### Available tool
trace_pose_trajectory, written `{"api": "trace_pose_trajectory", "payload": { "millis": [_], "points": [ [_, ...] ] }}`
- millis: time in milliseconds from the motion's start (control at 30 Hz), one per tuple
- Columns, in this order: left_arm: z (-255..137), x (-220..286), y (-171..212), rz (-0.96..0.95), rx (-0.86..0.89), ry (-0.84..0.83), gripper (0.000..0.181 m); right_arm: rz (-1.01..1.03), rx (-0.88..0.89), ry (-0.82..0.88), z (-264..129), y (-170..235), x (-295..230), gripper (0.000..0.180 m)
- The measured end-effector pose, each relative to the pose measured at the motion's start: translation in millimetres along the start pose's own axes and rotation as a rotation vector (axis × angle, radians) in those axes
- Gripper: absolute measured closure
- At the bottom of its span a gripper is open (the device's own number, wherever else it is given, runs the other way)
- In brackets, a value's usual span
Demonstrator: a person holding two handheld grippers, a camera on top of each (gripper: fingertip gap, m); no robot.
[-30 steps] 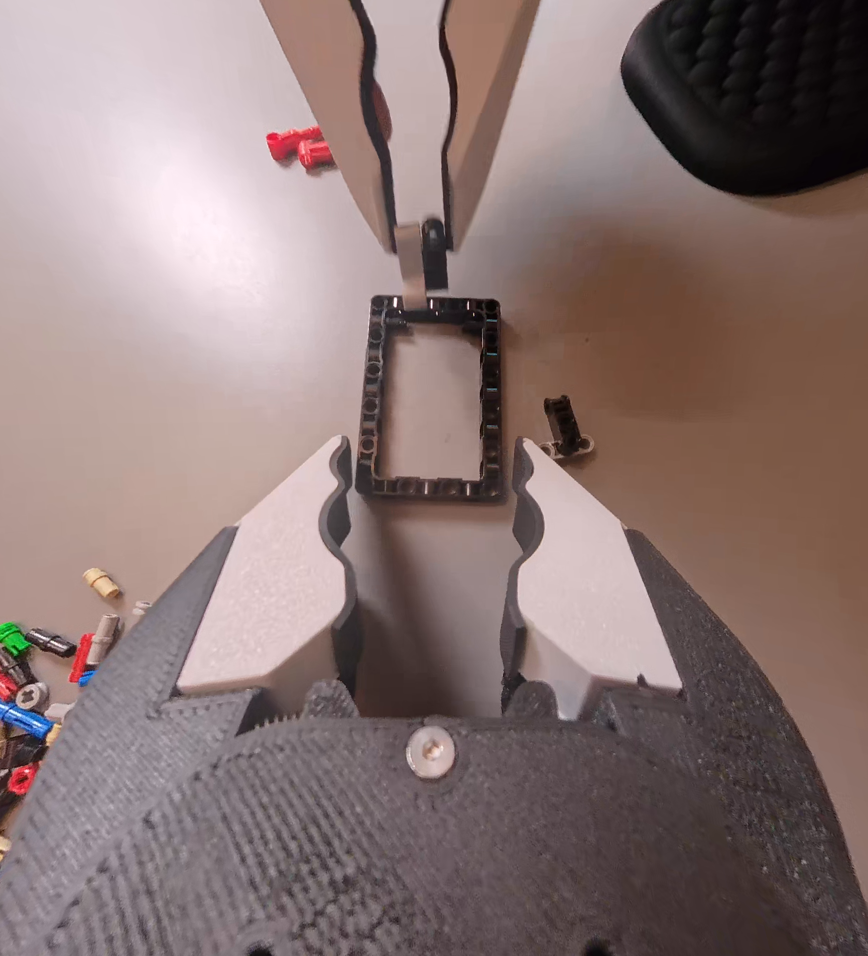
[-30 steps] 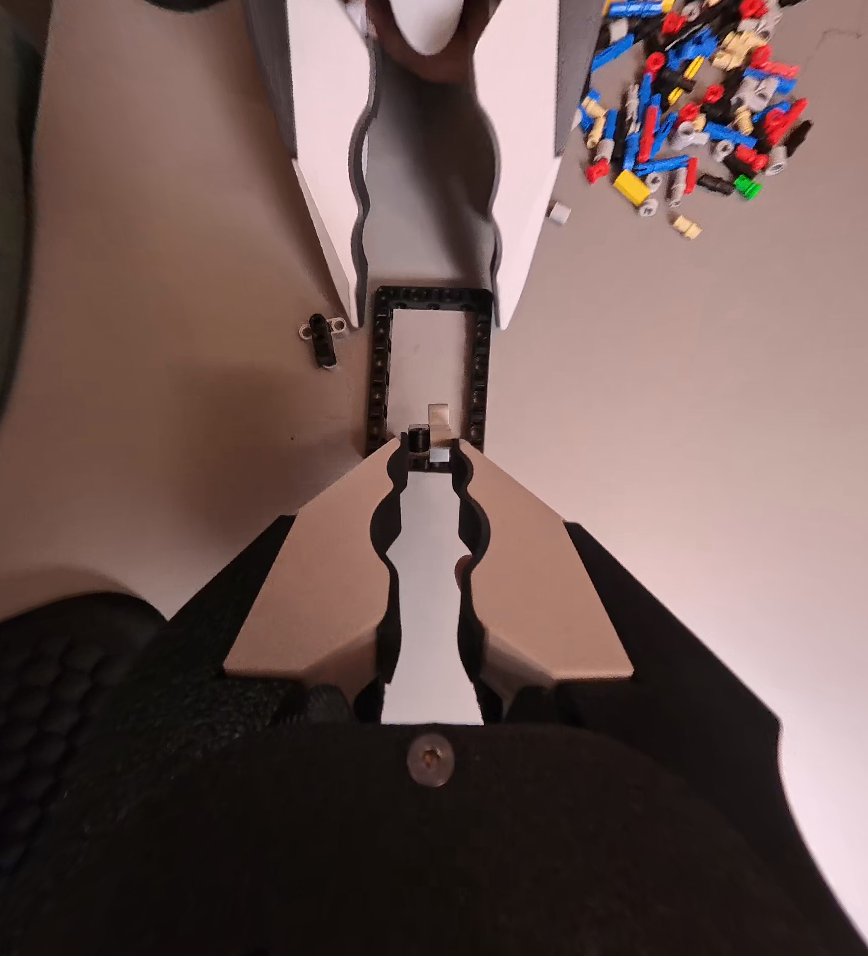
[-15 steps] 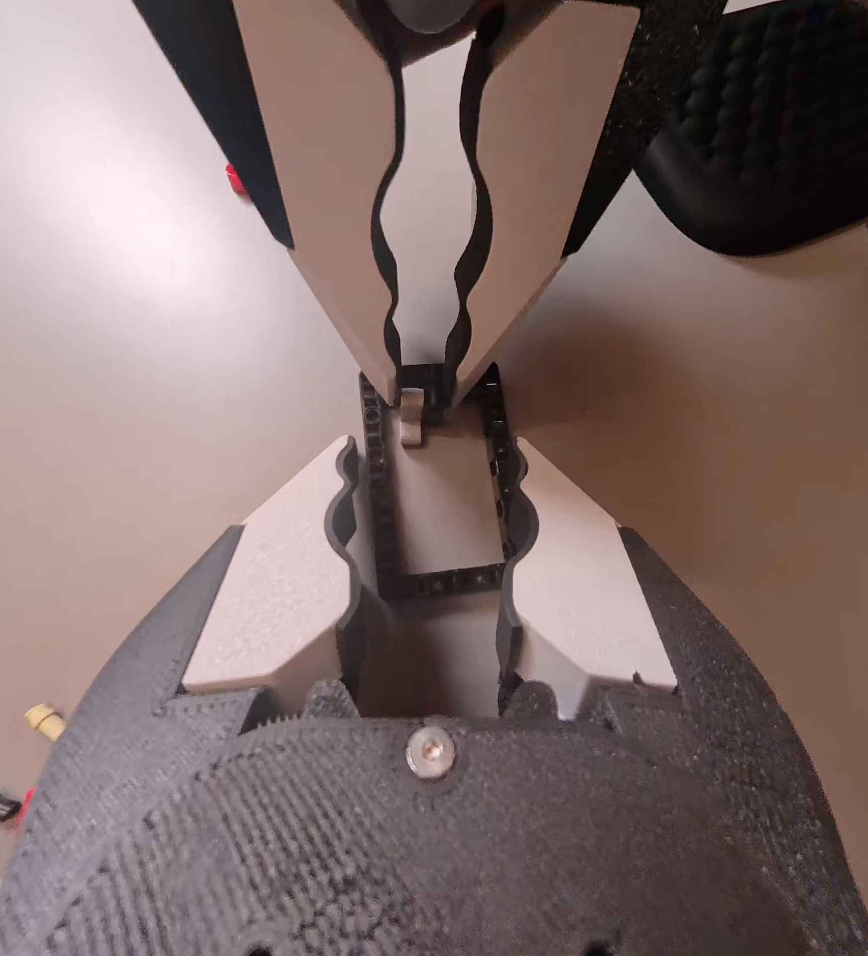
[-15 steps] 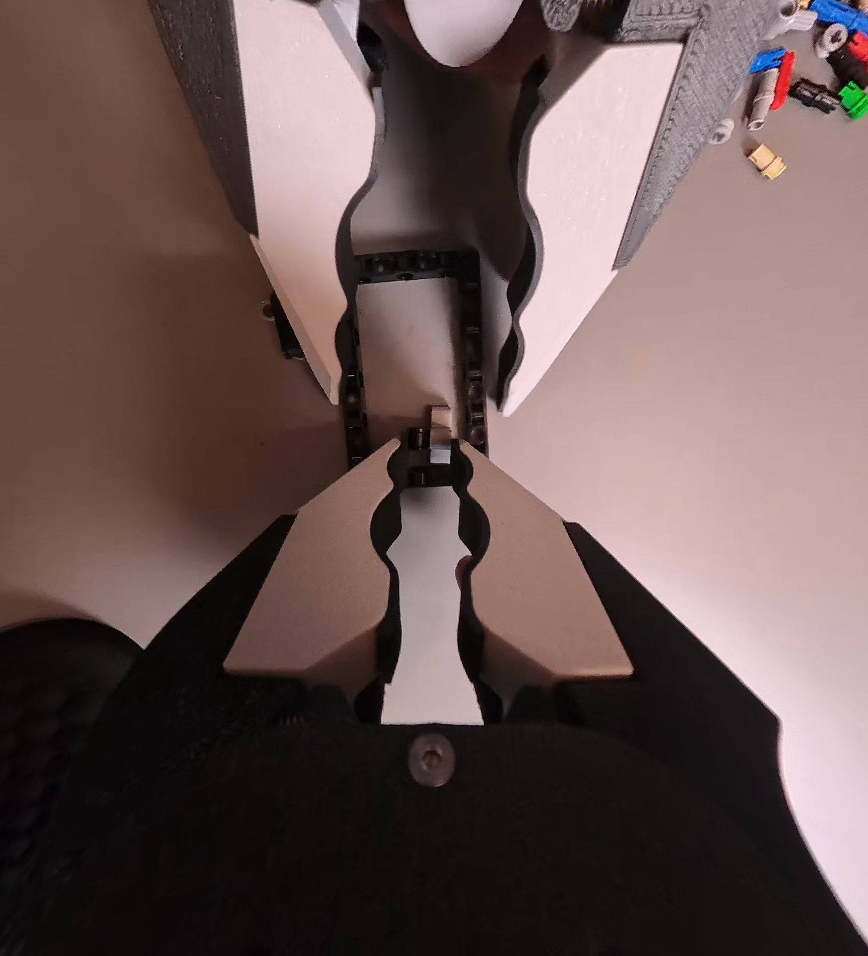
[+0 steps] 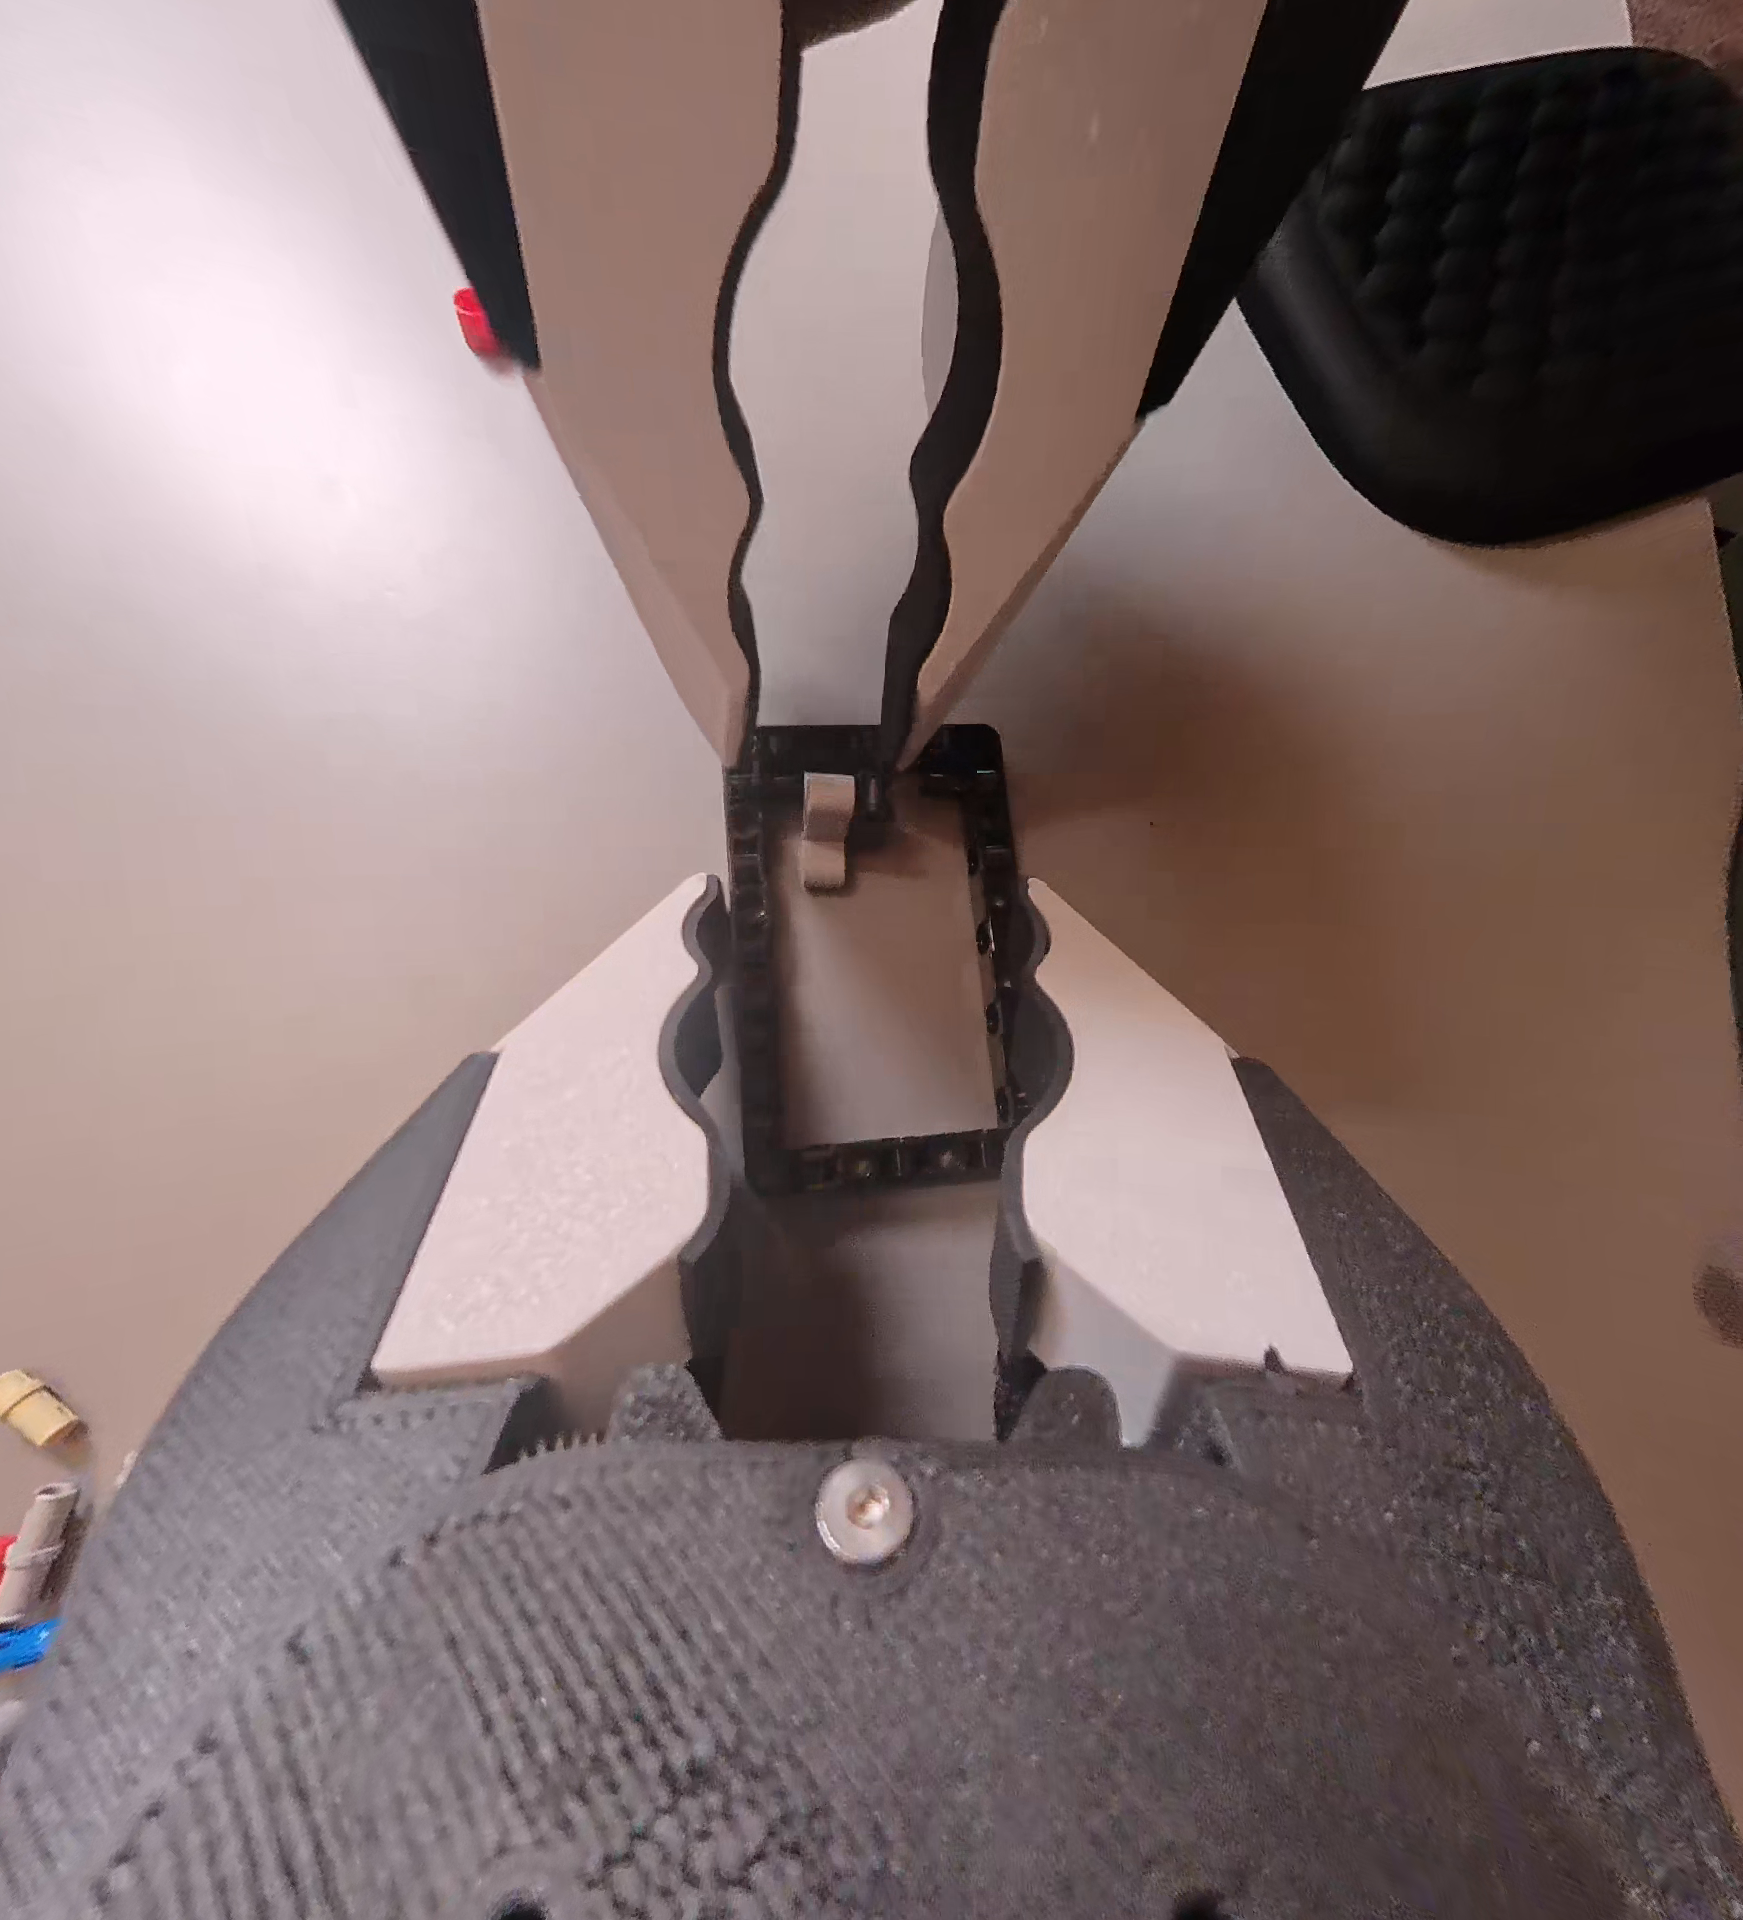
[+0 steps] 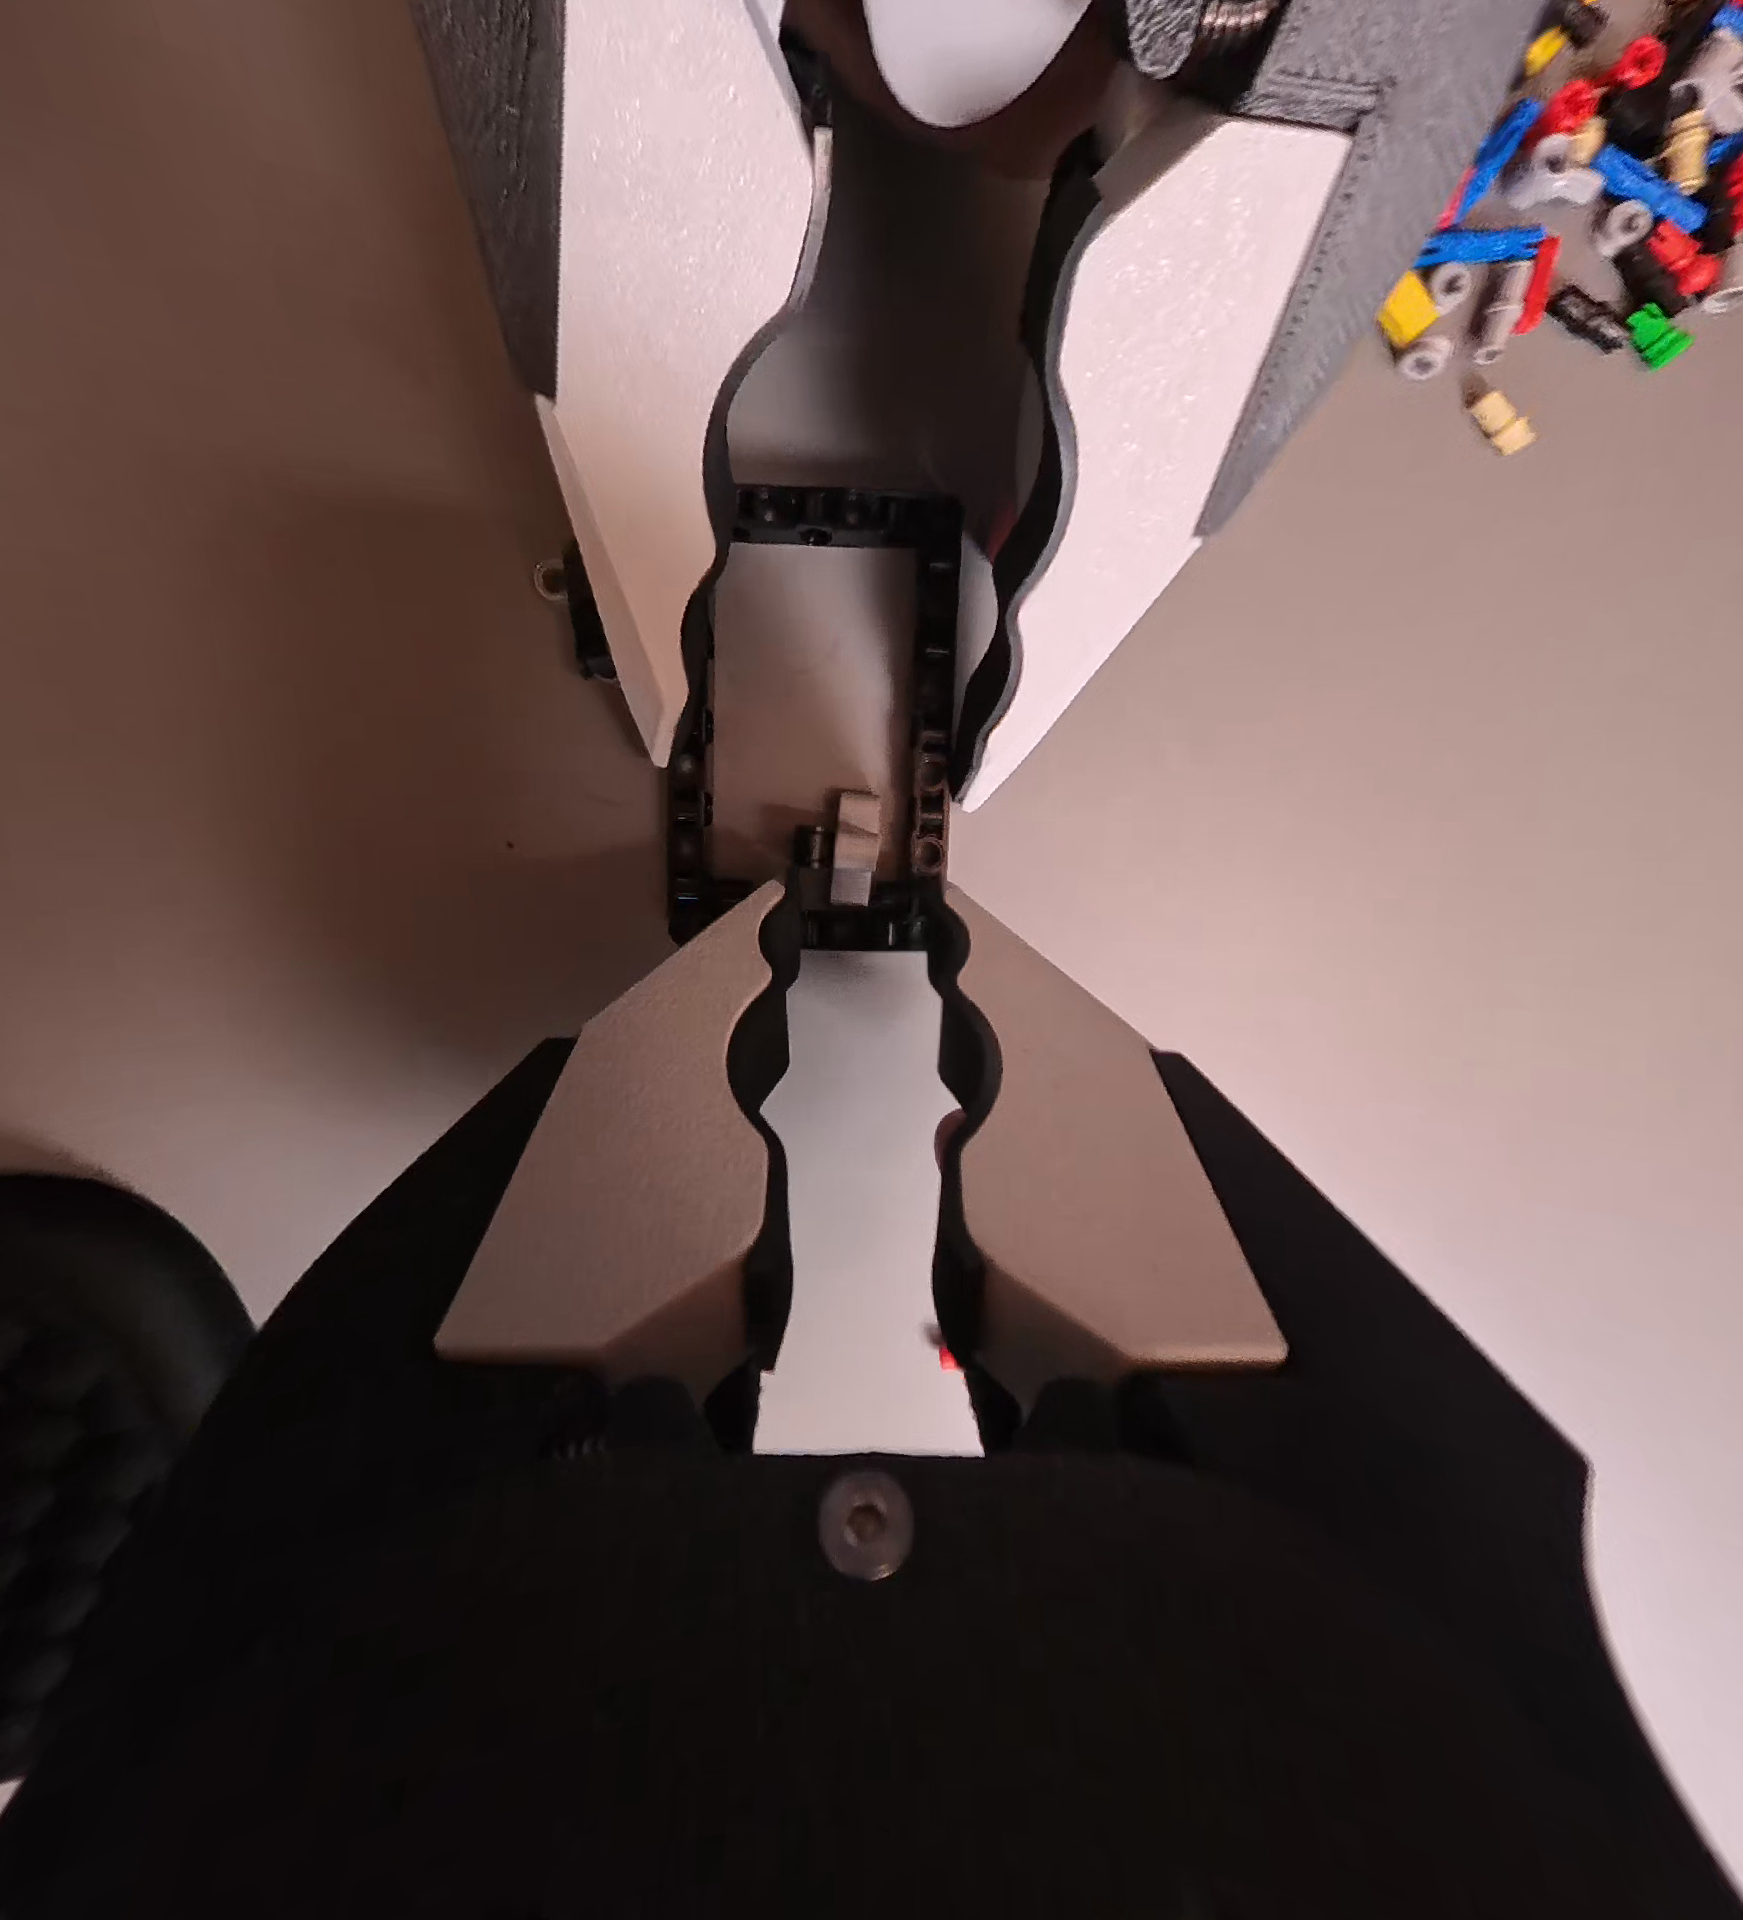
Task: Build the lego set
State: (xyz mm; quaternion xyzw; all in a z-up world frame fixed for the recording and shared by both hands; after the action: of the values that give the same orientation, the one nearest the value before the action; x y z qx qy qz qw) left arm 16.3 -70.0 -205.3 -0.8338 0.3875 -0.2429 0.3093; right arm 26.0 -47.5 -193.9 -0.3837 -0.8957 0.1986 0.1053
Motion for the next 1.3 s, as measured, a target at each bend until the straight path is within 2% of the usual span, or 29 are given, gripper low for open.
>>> {"api": "trace_pose_trajectory", "payload": {
  "millis": [233, 400, 467, 667, 833, 900, 1100, 1200, 1300],
  "points": [
    [-8, -5, 3, -0.02, 0.002, -0.015, 0.126, 0.106, 0.141, 0.143, -24, 4, -5, 0.15],
    [-14, -8, 11, -0.047, -0.034, 0.006, 0.133, 0.165, 0.173, 0.208, -14, 6, -7, 0.14],
    [-12, -9, 11, -0.042, -0.032, 0.0, 0.138, 0.167, 0.155, 0.186, -6, 7, -1, 0.135],
    [-11, -10, 13, 0.034, -0.035, -0.049, 0.151, 0.095, 0.082, 0.061, 10, 2, 3, 0.138],
    [-11, -16, 14, 0.066, -0.02, -0.06, 0.17, 0.04, 0.068, 0.006, 16, 2, 2, 0.152],
    [-12, -17, 14, 0.073, -0.01, -0.054, 0.173, 0.028, 0.074, -0.005, 16, 3, 2, 0.153],
    [-8, -18, 10, 0.136, 0.006, -0.051, 0.171, -0.018, 0.067, -0.042, 15, 5, 2, 0.155],
    [-4, -14, 4, 0.127, 0.035, -0.021, 0.15, -0.023, 0.089, -0.041, 15, 5, 2, 0.155],
    [1, -13, -2, 0.118, 0.045, -0.013, 0.154, -0.018, 0.116, -0.037, 15, 4, 2, 0.155]
  ]
}}
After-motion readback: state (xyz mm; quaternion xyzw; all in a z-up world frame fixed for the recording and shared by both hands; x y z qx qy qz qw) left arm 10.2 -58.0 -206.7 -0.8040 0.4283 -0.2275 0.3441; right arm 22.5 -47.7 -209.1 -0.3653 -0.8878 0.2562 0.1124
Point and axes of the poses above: each gripper's, where its closed fingertips meet, z out along the fingers, y out of its underside, x = y × z across the jaws, the point moved 1 cm from there along -z, back along the fingers, and after that the axes turned 1 degree about -z, right-handed, at the moved point
